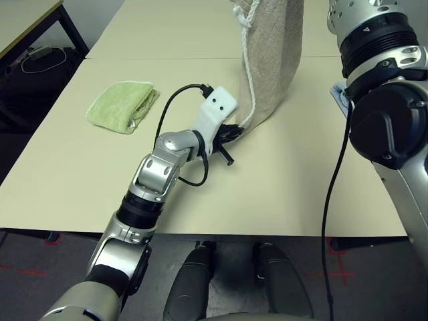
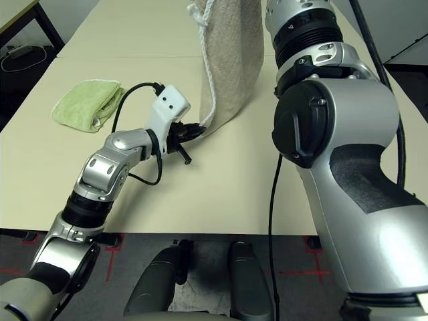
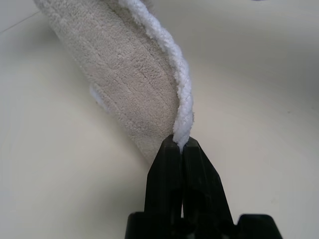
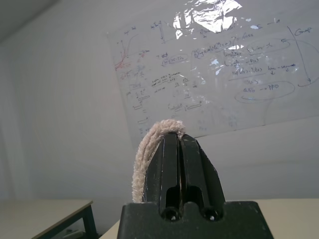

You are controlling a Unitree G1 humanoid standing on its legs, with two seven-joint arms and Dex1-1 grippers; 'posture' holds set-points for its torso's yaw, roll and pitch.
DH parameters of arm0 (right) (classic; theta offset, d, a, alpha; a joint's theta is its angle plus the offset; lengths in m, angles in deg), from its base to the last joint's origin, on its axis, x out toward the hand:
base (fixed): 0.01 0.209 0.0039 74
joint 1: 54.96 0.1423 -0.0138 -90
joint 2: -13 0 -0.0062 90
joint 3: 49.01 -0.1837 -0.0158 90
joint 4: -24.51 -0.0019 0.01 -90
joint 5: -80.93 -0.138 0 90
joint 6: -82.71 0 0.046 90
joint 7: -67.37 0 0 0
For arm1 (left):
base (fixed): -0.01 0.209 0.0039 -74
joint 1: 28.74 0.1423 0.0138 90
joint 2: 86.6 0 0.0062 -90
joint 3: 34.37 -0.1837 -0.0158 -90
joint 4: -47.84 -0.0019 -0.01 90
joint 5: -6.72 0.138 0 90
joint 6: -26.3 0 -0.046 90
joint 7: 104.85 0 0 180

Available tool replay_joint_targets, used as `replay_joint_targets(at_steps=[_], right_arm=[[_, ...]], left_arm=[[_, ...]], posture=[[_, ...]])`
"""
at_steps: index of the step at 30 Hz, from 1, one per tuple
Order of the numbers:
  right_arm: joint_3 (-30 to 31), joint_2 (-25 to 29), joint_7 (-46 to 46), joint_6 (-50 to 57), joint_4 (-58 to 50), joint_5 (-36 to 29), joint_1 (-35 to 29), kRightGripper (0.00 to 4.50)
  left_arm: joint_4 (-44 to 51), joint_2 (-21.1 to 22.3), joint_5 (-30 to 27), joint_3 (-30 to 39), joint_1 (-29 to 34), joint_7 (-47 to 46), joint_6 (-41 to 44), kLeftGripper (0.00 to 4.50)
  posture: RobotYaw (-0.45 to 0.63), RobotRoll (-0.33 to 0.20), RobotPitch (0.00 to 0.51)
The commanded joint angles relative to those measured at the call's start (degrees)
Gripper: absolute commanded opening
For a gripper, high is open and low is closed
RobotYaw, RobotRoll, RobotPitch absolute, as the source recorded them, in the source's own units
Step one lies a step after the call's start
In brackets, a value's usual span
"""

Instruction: Fold the towel and set it aside.

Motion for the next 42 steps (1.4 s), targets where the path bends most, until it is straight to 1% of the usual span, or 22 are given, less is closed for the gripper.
replay_joint_targets(at_steps=[1,6,8,11,15,18,20,22,23,26,30,32,34,36,38,42], right_arm=[[0.4,1.3,0.0,0.1,0.0,0.5,-1.0,0.00],[1.2,5.4,2.2,0.1,-1.3,1.1,-7.6,0.00],[1.6,7.2,3.7,0.0,-2.4,1.2,-11.1,0.00],[1.7,9.5,6.8,0.0,-4.8,0.8,-17.0,0.00],[2.7,12.2,12.4,0.2,-9.3,0.8,-26.1,0.00],[3.1,13.2,16.0,1.1,-12.0,0.2,-31.2,0.00],[3.5,13.8,20.8,2.0,-14.3,-0.7,-35.8,0.00],[3.6,13.9,25.9,3.8,-17.5,-2.5,-40.4,0.00],[3.0,14.1,28.8,6.1,-19.3,-4.4,-42.5,0.00],[1.5,15.2,33.7,12.4,-24.2,-8.9,-46.9,0.00],[0.6,16.7,36.0,19.4,-29.2,-12.6,-50.5,0.00],[-2.1,20.6,38.6,27.8,-30.0,-16.7,-52.2,0.00],[-4.3,23.3,38.6,31.2,-29.3,-19.0,-51.8,0.00],[-5.2,24.0,37.1,31.0,-28.1,-19.3,-50.6,0.00],[-4.3,23.9,36.8,29.9,-27.0,-17.9,-49.8,0.00],[-1.4,20.4,33.9,24.3,-24.0,-14.3,-46.6,0.00]], left_arm=[[-0.6,1.9,-1.1,1.3,-1.0,1.1,0.4,0.01],[-3.0,8.4,-0.6,7.5,-3.2,0.1,-2.4,0.01],[-4.7,10.6,-0.4,9.6,-4.0,-0.6,-3.9,0.01],[-7.3,12.7,-0.7,12.6,-4.9,-1.3,-5.8,0.01],[-11.5,13.2,-1.2,16.2,-6.3,-3.3,-7.9,0.01],[-13.9,13.0,-1.2,17.4,-7.0,-4.3,-9.7,0.01],[-16.1,12.7,-0.7,18.0,-7.5,-5.7,-11.7,0.01],[-18.4,12.7,0.2,18.1,-7.6,-7.4,-14.3,0.01],[-19.7,13.1,1.0,18.0,-7.6,-8.2,-16.1,0.01],[-22.5,14.4,2.4,17.6,-7.6,-9.0,-20.2,0.01],[-24.7,15.4,2.4,17.9,-7.7,-8.6,-22.5,0.01],[-24.5,17.3,0.4,18.3,-6.9,-4.6,-21.4,0.01],[-23.7,18.6,-1.1,18.8,-6.3,-2.0,-20.0,0.01],[-23.3,19.1,-1.5,19.2,-6.3,-1.9,-19.0,0.01],[-24.8,19.0,-1.2,19.9,-7.4,-3.3,-19.0,0.01],[-33.4,17.7,1.0,20.4,-12.4,-9.8,-22.9,0.01]], posture=[[0.08,0.000,0.185],[0.06,0.000,0.194],[0.05,0.000,0.200],[0.03,0.000,0.203],[0.01,0.000,0.211],[0.00,0.000,0.218],[0.00,0.000,0.222],[0.00,0.000,0.227],[-0.01,0.000,0.234],[-0.02,0.000,0.246],[-0.03,0.000,0.260],[-0.03,0.000,0.264],[-0.03,0.000,0.267],[-0.03,0.000,0.267],[-0.02,0.000,0.269],[-0.01,0.000,0.275]])
